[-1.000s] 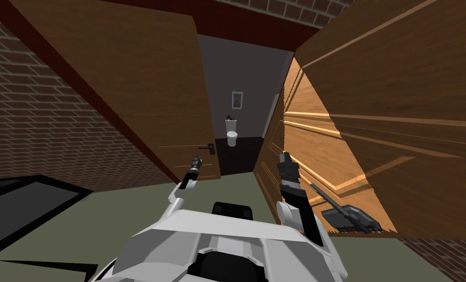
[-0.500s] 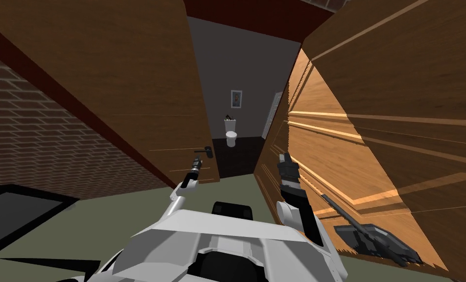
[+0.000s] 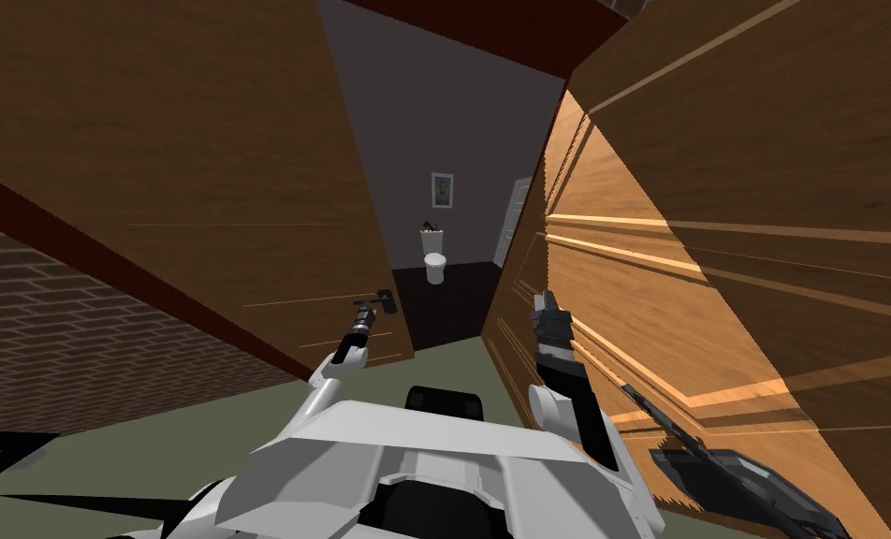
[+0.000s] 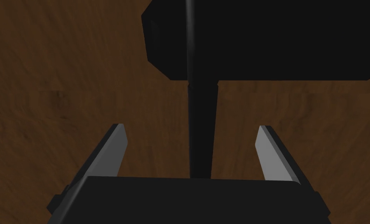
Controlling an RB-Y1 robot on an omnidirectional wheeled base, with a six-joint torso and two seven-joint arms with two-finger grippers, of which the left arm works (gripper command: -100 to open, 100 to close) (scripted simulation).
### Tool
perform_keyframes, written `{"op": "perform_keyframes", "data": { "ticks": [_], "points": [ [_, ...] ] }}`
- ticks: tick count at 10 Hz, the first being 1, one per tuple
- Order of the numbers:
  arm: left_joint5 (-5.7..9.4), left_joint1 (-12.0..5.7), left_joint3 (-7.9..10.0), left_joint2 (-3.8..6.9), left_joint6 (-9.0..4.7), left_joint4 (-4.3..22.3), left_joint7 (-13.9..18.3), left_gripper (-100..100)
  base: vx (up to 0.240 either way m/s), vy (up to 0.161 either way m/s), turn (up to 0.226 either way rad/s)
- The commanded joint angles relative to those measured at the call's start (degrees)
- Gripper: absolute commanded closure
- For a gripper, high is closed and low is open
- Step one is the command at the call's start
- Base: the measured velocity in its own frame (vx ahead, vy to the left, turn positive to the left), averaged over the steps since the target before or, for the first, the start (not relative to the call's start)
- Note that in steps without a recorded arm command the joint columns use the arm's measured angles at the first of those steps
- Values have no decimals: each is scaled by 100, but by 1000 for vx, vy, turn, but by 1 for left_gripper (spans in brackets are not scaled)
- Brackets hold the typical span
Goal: Pull the door open
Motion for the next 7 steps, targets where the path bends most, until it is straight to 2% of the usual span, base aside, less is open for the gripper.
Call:
{"op": "perform_keyframes", "data": {
  "ticks": [1, 2, 3, 4, 7],
  "points": [
    [62, 45, 96, 144, -103, 143, 106, -100, 206, 22, -177],
    [102, 66, 155, 242, -155, 225, 169, -100, 188, 32, -174],
    [66, 27, 126, 142, -111, 173, 95, -100, 78, 22, -28],
    [66, 27, 126, 142, -111, 173, 95, 100, -8, -3, 26],
    [66, 27, 126, 142, -111, 173, 95, 100, -22, -5, -3]
  ]
}}
